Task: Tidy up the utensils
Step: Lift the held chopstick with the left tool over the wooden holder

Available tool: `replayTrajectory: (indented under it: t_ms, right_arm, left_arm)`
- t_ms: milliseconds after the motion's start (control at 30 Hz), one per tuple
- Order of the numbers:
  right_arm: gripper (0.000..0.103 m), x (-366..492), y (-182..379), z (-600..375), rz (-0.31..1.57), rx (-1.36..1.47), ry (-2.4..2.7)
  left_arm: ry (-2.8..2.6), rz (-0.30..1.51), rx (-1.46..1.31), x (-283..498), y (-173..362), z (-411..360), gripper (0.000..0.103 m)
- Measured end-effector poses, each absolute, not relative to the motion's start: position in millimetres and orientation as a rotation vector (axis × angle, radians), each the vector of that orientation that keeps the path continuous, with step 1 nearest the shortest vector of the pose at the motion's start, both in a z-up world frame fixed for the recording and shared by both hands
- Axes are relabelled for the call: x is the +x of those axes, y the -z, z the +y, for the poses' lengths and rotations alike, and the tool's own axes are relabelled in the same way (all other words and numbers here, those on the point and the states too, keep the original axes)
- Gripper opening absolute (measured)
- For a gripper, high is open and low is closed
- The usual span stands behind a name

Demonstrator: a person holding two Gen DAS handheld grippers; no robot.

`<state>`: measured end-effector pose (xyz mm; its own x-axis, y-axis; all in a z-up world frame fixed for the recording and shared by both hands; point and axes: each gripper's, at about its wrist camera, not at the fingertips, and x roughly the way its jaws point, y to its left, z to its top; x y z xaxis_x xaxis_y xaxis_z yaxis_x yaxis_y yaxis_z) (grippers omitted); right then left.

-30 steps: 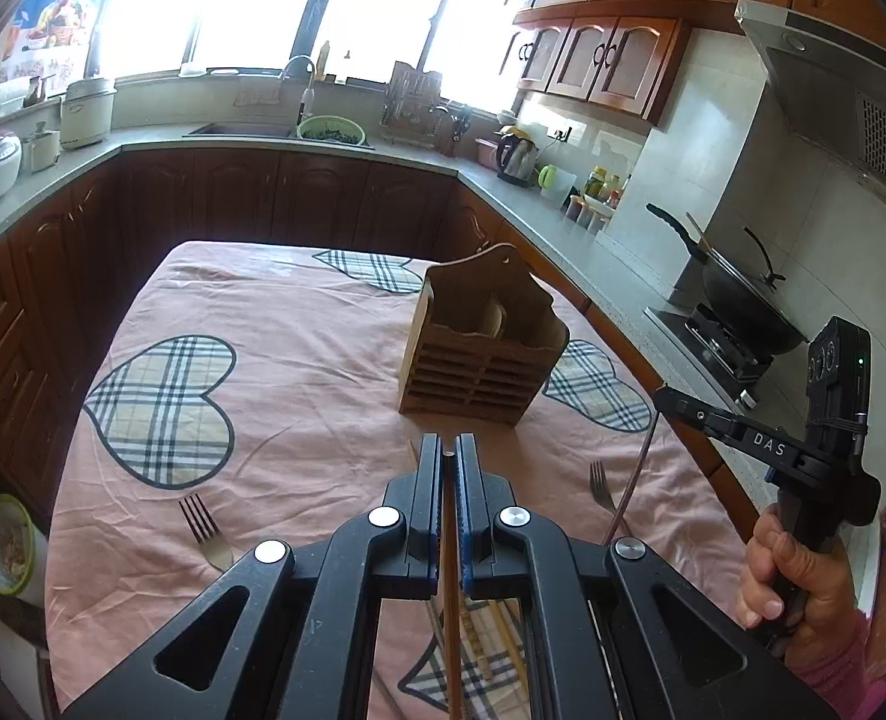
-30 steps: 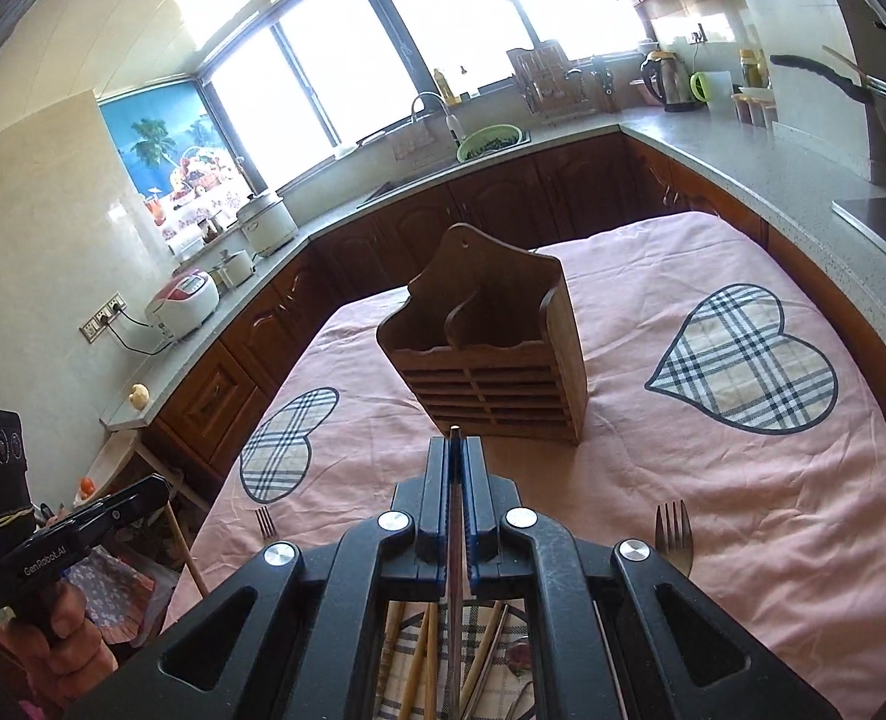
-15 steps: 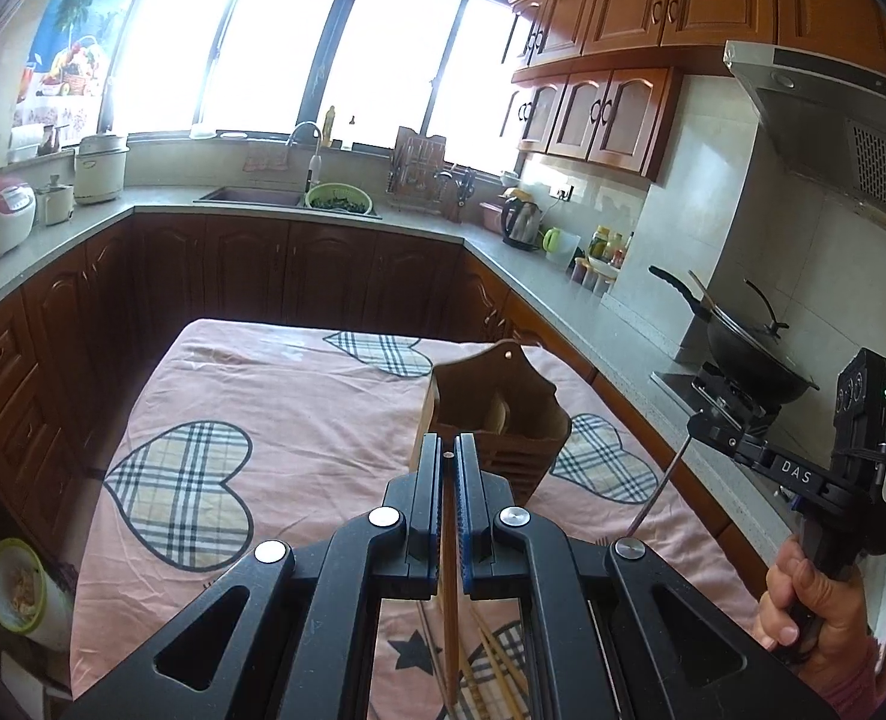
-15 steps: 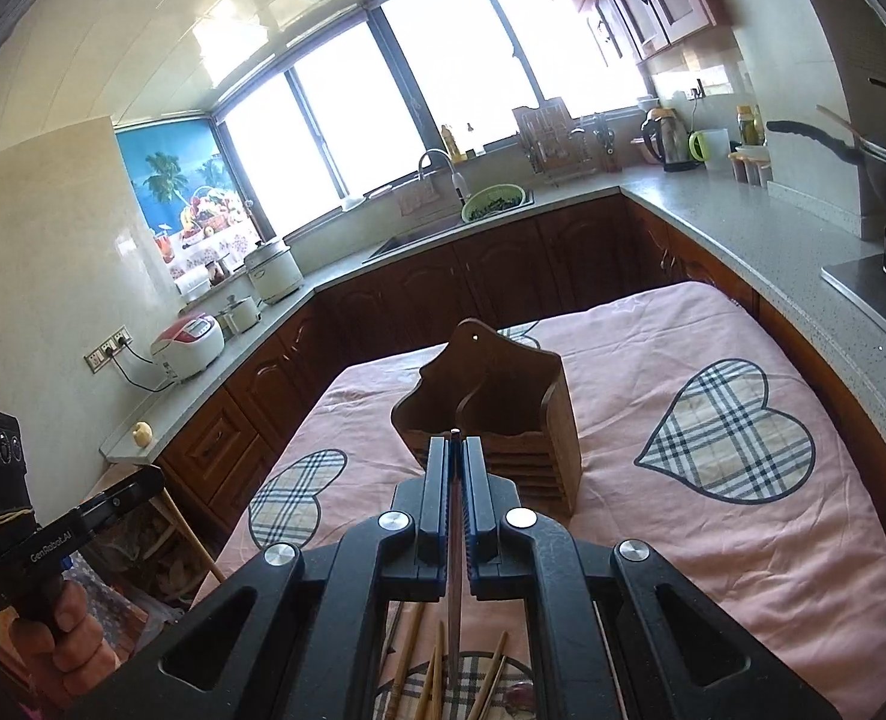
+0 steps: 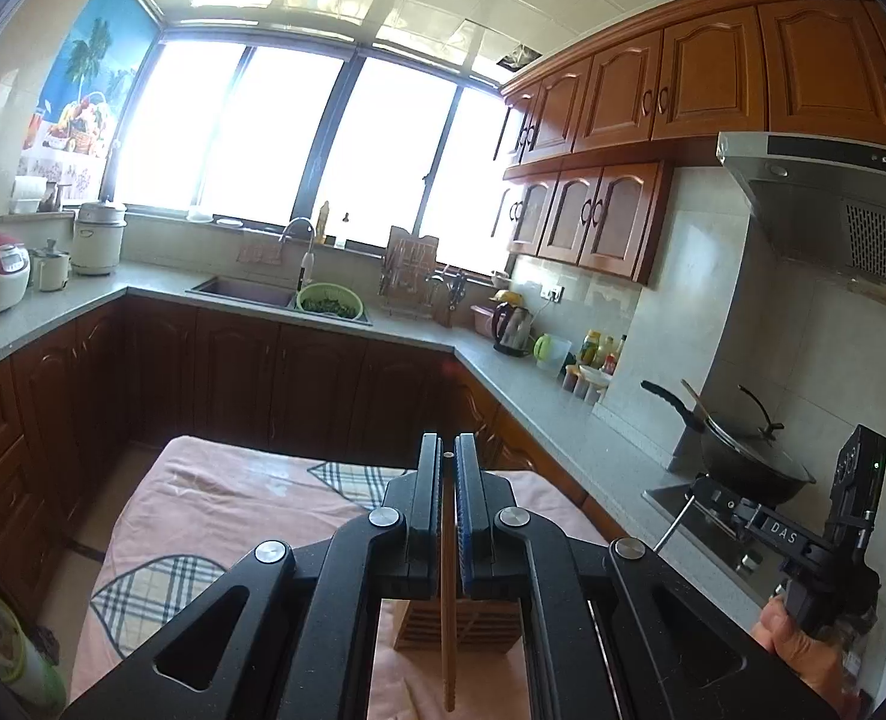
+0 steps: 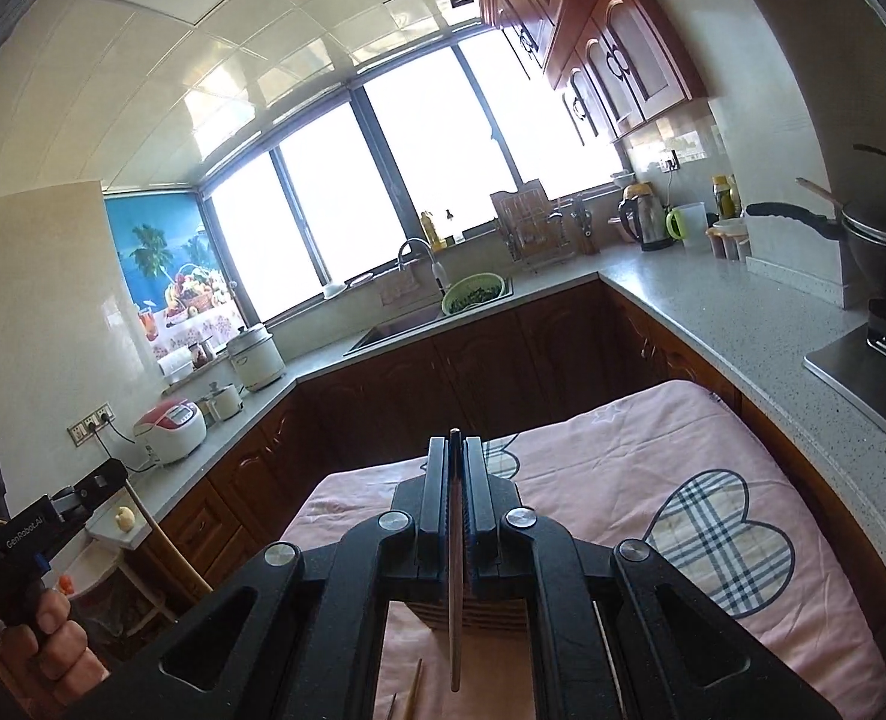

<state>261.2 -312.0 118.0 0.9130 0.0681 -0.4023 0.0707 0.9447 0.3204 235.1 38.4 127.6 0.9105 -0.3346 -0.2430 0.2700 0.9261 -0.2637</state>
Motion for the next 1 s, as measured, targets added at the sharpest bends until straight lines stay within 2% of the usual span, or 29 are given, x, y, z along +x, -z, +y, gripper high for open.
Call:
replayTrajectory:
  t_ms: [500,1000]
  right_arm:
    - [0.004,311,-131,-331,0.318,0.338,0.062]
    - [0.004,344,-53,-339,0.35,0.376,0.107]
  left_arm:
    - [0.269,0.184,-0.272,320,-87,7,0.002]
    - [0.179,0.297,-0.447,440,-5,-17,0.002]
